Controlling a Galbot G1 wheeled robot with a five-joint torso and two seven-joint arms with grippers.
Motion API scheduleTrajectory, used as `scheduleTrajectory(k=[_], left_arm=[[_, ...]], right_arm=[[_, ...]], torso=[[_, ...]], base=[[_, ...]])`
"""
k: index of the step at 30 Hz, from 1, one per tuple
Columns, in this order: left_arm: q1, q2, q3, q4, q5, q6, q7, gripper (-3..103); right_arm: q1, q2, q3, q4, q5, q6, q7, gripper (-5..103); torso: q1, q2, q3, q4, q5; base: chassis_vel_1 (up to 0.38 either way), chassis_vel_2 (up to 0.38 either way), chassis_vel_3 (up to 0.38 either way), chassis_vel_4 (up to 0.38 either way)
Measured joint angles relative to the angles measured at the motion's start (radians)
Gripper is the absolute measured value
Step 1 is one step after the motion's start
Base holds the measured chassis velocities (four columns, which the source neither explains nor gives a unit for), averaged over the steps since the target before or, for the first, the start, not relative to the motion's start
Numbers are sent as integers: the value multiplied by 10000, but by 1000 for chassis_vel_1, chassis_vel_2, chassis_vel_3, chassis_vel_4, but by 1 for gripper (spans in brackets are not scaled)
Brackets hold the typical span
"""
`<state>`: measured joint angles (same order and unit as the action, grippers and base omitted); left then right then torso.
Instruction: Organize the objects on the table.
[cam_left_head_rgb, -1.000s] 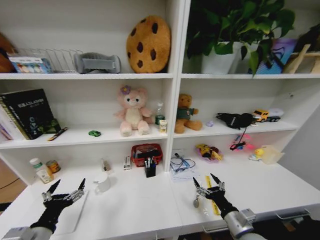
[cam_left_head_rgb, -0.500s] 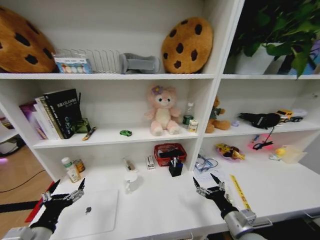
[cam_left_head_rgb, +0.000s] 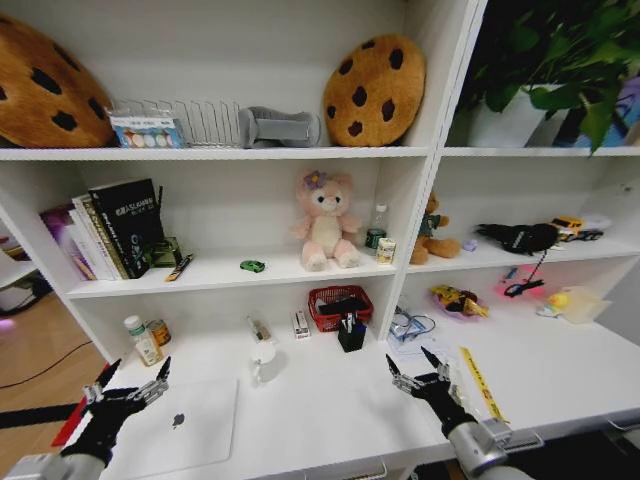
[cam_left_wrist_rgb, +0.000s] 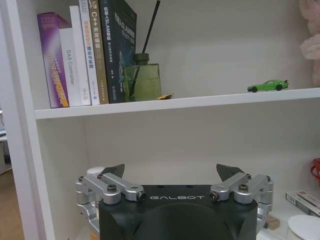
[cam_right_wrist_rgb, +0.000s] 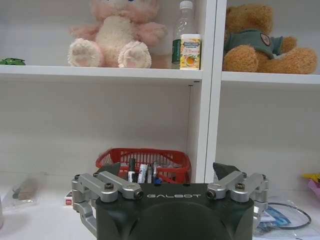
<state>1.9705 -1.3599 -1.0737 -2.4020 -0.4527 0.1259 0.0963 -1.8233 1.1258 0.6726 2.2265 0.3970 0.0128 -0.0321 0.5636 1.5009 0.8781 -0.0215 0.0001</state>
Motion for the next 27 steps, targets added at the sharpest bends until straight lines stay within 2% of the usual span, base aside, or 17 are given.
scheduleTrajectory(k=[12, 17, 27], left_arm=[[0, 1, -4, 0, 0, 0, -5, 100], [0, 0, -4, 0, 0, 0, -4, 100], [0, 0, -1, 0, 0, 0, -1, 100]], right_arm=[[0, 3, -3, 1, 0, 0, -1, 100], [0, 3, -2, 0, 0, 0, -2, 100], [0, 1, 0, 0, 0, 0, -2, 100]], torso=[[1, 1, -1, 0, -8], [0, 0, 0, 3, 3], [0, 0, 0, 0, 1]], base=[[114, 139, -117, -131], [11, 19, -34, -10], [1, -5, 13, 2]])
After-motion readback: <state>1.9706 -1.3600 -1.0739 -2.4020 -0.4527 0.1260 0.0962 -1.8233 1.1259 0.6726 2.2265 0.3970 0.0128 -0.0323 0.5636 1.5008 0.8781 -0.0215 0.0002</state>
